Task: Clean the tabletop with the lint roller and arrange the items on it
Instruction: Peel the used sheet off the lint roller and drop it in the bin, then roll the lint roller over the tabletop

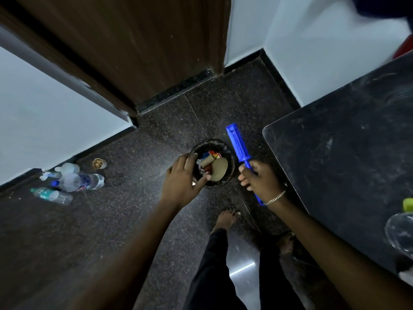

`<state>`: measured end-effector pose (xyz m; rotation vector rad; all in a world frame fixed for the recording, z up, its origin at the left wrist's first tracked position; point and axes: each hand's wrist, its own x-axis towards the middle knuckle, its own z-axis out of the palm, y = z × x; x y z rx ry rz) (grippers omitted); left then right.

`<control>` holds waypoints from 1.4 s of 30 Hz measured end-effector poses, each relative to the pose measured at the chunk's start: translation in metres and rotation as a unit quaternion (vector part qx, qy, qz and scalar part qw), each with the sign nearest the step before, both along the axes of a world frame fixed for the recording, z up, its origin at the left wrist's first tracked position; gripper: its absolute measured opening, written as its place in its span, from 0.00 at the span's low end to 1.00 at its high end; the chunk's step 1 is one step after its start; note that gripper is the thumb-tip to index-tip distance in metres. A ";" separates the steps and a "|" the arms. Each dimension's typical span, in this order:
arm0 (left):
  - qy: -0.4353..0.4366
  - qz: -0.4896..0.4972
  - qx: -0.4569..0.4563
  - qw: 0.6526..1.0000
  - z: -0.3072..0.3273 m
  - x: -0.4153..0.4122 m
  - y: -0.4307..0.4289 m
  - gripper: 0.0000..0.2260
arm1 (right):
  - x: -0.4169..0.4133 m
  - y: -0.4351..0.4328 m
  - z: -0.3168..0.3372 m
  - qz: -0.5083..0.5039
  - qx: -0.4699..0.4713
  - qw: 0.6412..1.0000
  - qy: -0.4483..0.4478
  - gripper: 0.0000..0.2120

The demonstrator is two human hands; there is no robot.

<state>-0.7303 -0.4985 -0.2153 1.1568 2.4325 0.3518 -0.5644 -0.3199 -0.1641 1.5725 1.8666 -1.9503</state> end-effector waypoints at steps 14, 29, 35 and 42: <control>0.014 -0.101 0.093 0.990 0.137 0.075 0.021 0.38 | 0.098 -0.034 0.105 -0.120 0.052 0.990 0.056 0.07; 0.016 -0.298 0.131 0.946 0.194 0.197 0.115 0.38 | 0.228 -0.020 0.149 -0.293 0.141 0.943 0.071 0.06; 0.001 -0.398 0.154 0.905 0.212 0.263 0.177 0.38 | 0.301 0.005 0.171 -0.377 0.192 0.905 0.046 0.05; -0.016 -0.516 0.176 0.838 0.222 0.375 0.240 0.38 | 0.405 0.011 0.186 -0.484 0.243 0.841 0.004 0.04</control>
